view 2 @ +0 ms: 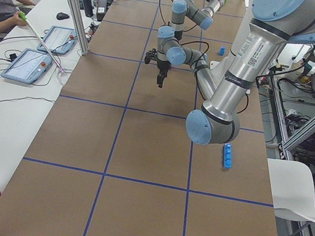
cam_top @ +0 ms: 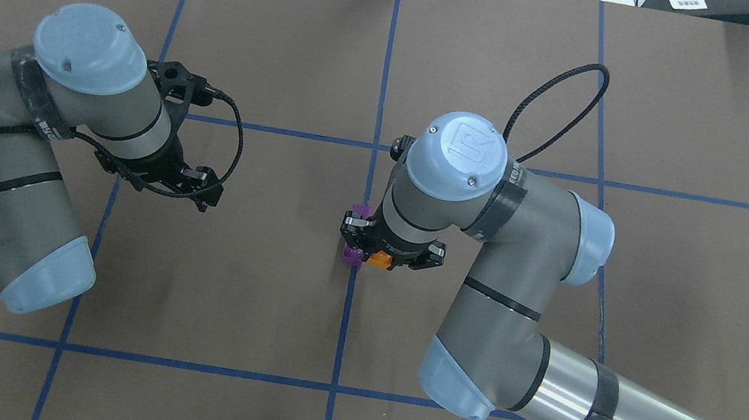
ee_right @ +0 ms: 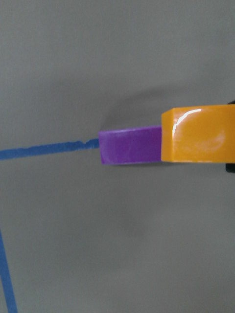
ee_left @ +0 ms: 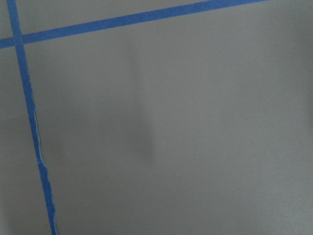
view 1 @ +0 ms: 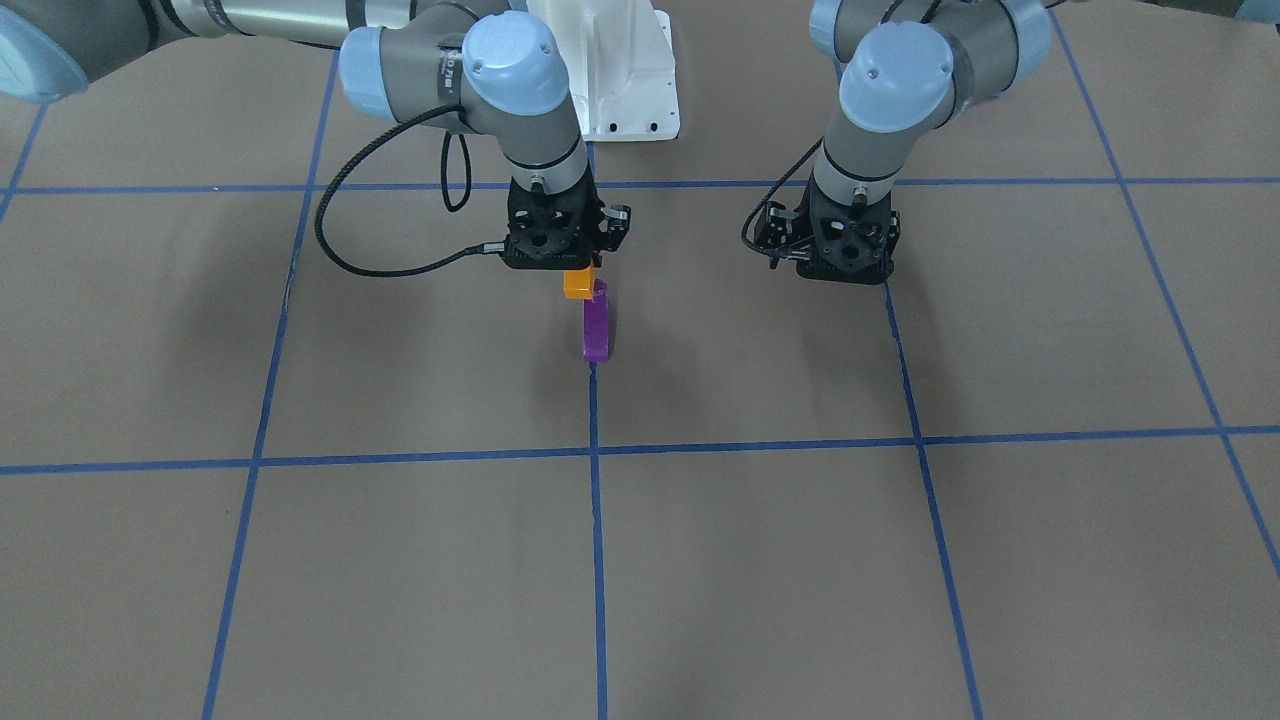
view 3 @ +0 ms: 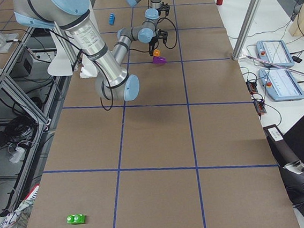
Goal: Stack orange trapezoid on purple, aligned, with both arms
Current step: 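Lower the orange block onto the purple block and align it with the right gripper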
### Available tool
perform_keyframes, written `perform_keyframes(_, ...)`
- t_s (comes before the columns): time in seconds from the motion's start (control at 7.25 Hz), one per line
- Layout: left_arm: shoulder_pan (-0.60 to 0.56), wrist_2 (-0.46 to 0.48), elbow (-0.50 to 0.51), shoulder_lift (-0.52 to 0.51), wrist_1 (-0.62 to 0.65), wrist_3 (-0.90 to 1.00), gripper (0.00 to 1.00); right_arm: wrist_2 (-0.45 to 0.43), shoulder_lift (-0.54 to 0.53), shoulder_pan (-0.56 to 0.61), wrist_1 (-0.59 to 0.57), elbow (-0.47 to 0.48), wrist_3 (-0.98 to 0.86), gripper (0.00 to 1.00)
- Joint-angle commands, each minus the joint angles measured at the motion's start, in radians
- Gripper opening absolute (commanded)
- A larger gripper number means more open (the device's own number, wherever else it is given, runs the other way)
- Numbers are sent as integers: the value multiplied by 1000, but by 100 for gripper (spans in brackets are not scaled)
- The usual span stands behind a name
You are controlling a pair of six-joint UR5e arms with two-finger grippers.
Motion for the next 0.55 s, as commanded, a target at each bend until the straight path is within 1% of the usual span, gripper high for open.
perform_keyframes(0.0, 0, -1, 0, 1, 0, -2, 100, -20, 47, -6, -1, -61, -40, 0)
perform_keyframes(0.41, 1, -2, -1, 3, 0, -7, 100, -26, 41, -4, -16, -72, -89, 0)
